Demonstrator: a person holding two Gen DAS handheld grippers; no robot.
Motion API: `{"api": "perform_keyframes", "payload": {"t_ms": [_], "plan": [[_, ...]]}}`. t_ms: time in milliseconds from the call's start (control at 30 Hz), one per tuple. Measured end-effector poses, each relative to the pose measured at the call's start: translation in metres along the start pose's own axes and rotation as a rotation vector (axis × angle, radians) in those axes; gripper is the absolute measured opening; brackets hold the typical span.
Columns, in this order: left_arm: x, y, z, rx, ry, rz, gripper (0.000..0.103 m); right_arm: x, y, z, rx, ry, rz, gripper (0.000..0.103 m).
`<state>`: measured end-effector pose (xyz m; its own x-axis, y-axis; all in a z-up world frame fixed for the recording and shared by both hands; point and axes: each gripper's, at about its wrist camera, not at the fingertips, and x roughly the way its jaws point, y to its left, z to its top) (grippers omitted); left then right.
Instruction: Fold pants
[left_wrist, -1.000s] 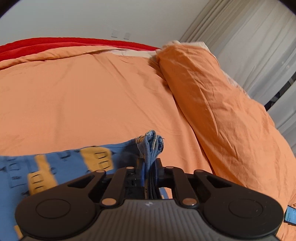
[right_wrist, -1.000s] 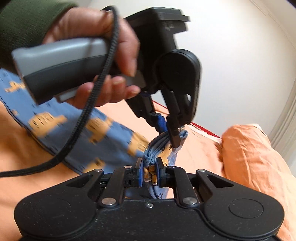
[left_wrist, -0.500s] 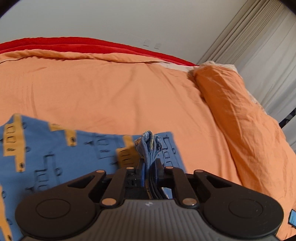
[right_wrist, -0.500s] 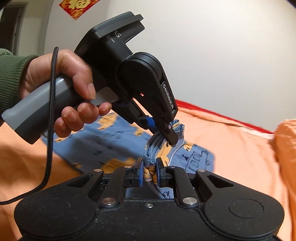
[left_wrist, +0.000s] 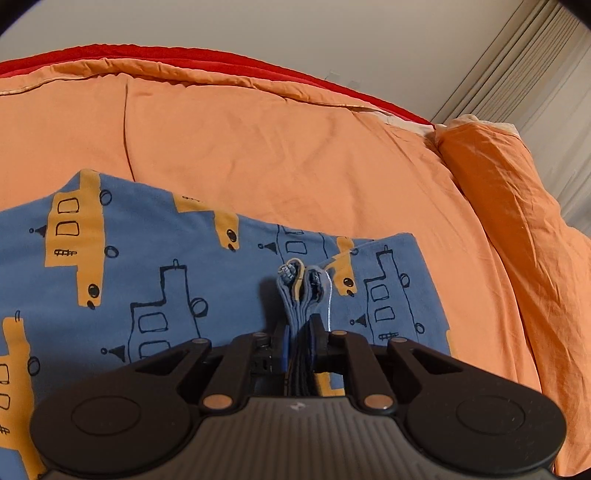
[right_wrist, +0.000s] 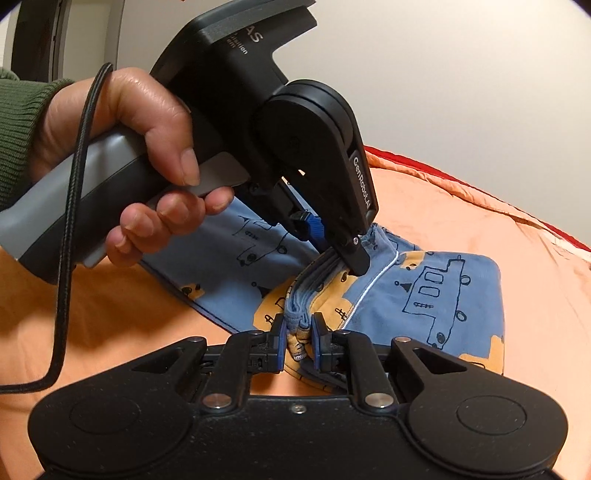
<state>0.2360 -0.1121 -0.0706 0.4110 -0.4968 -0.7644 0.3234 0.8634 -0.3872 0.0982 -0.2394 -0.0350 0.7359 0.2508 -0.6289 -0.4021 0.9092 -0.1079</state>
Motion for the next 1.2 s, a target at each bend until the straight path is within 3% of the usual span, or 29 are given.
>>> {"api": "perform_keyframes", "payload": {"t_ms": [367, 500, 733, 1000, 1200], "plan": [[-0.002, -0.002, 0.001, -0.008, 0.002, 0.003, 0.011, -0.007, 0.002, 0.001, 0.017, -0.012, 0.0, 0.015], [-0.007, 0.0, 0.005, -0.03, 0.003, -0.03, 0.011, -0.011, 0.001, 0.003, 0.037, -0.017, -0.006, 0.015], [-0.032, 0.002, 0.009, 0.009, -0.039, -0.05, 0.01, -0.024, 0.01, 0.018, 0.024, -0.054, -0.008, 0.015], [-0.075, 0.045, 0.011, -0.011, -0.075, 0.007, 0.01, -0.013, 0.042, 0.045, -0.017, -0.097, 0.085, 0.015], [-0.087, 0.085, 0.0, -0.051, -0.065, 0.06, 0.01, 0.012, 0.07, 0.057, -0.071, -0.063, 0.168, 0.015]]}}
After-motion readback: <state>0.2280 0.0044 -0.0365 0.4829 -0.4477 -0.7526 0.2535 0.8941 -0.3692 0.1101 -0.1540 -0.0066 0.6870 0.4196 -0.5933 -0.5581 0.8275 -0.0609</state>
